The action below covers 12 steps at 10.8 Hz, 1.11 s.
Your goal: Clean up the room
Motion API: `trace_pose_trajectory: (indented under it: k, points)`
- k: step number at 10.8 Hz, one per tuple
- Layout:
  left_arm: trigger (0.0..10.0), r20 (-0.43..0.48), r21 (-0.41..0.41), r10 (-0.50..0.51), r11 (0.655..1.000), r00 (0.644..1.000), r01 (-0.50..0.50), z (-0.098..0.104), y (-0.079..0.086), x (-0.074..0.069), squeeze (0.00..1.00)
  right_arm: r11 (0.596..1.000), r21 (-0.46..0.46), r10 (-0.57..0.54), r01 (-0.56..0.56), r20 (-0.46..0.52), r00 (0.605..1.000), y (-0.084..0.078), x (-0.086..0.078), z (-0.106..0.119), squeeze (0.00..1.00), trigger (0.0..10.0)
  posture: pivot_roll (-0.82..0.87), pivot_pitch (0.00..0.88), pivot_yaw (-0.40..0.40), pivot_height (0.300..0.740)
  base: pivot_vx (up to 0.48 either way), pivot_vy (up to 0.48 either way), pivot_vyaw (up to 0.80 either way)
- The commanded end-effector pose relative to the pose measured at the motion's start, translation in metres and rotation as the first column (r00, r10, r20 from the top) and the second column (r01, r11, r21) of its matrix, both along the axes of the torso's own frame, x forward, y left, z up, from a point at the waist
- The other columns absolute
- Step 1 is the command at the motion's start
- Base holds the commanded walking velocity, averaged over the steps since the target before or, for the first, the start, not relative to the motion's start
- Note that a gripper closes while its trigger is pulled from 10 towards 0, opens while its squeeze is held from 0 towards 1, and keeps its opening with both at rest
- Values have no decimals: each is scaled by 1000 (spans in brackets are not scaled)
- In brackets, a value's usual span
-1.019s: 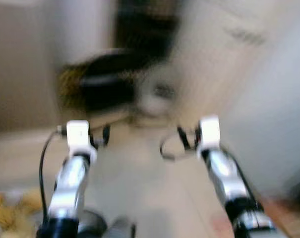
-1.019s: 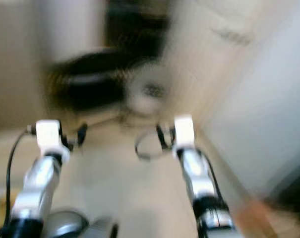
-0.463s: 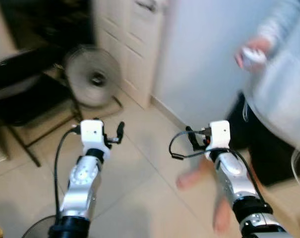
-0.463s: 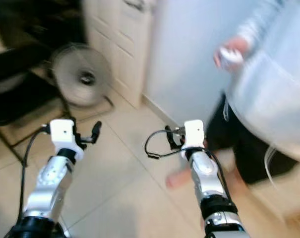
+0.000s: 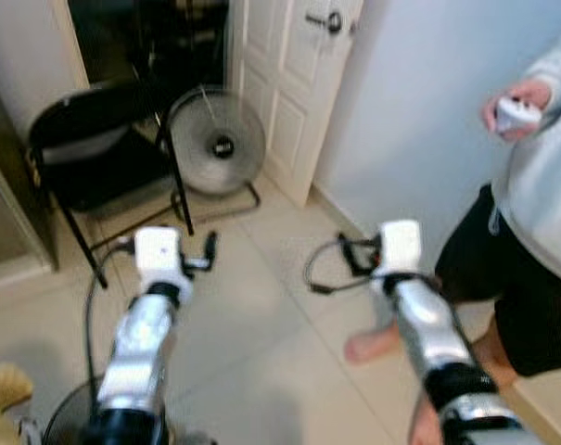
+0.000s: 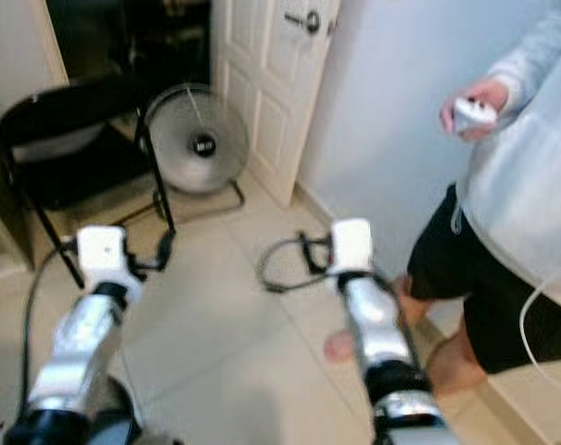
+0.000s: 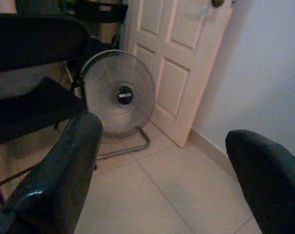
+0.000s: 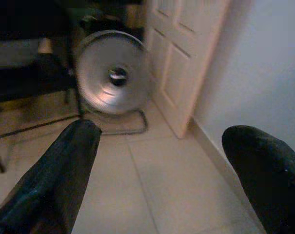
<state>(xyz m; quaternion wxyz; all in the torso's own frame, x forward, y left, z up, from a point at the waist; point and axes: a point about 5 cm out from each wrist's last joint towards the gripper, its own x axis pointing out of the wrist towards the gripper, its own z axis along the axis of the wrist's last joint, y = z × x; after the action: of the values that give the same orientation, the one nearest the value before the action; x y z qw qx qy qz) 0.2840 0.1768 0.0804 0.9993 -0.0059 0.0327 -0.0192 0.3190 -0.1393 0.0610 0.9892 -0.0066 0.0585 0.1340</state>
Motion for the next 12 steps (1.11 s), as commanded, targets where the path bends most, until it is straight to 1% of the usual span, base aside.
trace_pose_trajectory:
  k: [1, 2, 4, 7, 8, 9, 11, 12]
  points:
    - [10000, 11, 8, -5, 1000, 1000, 5, 1, -5, -1, 0, 1000, -7, 0, 0, 2, 1000, -4, -1, 1, 0, 10000, 155, 0, -144, 740, 0, 0, 0]
    - [10000, 11, 0, 13, 1000, 1000, -13, 1, -2, -3, 0, 999, 24, 23, -23, -2, 1000, 0, -2, 1, 0, 10000, 161, 0, -151, 740, 0, 0, 0]
    - [10000, 21, 3, 26, 1000, 999, -26, 2, -1, -7, 0, 997, 23, 70, -70, -3, 998, 5, -1, 2, 0, 10000, 191, 0, -174, 740, 0, 0, 744]
    - [10000, 48, -10, 21, 1000, 999, -21, 5, -1, -11, 0, 993, 33, 111, -110, -5, 994, 13, -1, 2, 0, 10000, 205, 0, -179, 740, 0, 0, 681]
    - [10000, 69, 19, 22, 1000, 997, -23, 7, -1, -12, 0, 992, 33, 121, -121, -4, 993, 14, -1, 2, 0, 10000, 204, 0, -179, 740, 0, 0, 663]
    - [10000, 74, 10, 2, 1000, 997, -3, 8, -4, -14, 0, 992, 33, 125, -125, -5, 992, 14, -1, 2, 0, 10000, 201, 0, -175, 740, 0, -334, 663]
    - [10000, 78, 21, -25, 999, 997, 24, 9, -9, -14, 0, 991, 29, 131, -131, -9, 991, 12, -2, 0, 0, 10000, 192, 0, -170, 740, 0, -480, 641]
    - [10000, 75, 10, -33, 999, 997, 32, 8, -11, -14, 0, 991, 27, 132, -132, -12, 991, 11, -3, -1, 0, 10000, 187, 0, -168, 740, 0, -480, 625]
